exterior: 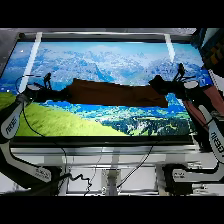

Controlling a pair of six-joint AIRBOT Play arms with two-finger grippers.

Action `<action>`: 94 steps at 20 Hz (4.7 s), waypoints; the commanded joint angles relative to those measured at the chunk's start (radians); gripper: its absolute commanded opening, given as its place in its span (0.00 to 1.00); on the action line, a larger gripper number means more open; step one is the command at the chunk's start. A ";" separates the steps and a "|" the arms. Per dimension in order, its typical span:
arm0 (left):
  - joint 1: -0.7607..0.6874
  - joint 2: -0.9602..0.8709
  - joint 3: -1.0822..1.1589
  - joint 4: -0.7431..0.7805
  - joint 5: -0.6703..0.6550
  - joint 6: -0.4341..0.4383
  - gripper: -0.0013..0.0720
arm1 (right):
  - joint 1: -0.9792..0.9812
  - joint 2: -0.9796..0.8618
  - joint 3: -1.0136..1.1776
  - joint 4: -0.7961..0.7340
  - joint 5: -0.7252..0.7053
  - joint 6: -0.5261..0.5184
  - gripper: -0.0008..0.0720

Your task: Fold the clothes and pants, and hang the long-sleeved shirts on hangers.

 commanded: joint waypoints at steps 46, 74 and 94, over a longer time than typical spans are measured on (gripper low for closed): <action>-0.975 -0.004 0.327 0.013 0.609 -0.182 0.97 | -0.040 -0.125 0.600 -0.666 0.530 0.311 0.15; -0.674 0.088 0.326 0.103 0.171 -0.220 0.96 | 0.051 -0.545 0.470 -0.180 0.495 0.027 0.88; -0.392 0.410 0.326 0.940 -0.372 -0.408 0.03 | -0.669 0.035 0.616 -0.327 0.793 0.393 0.03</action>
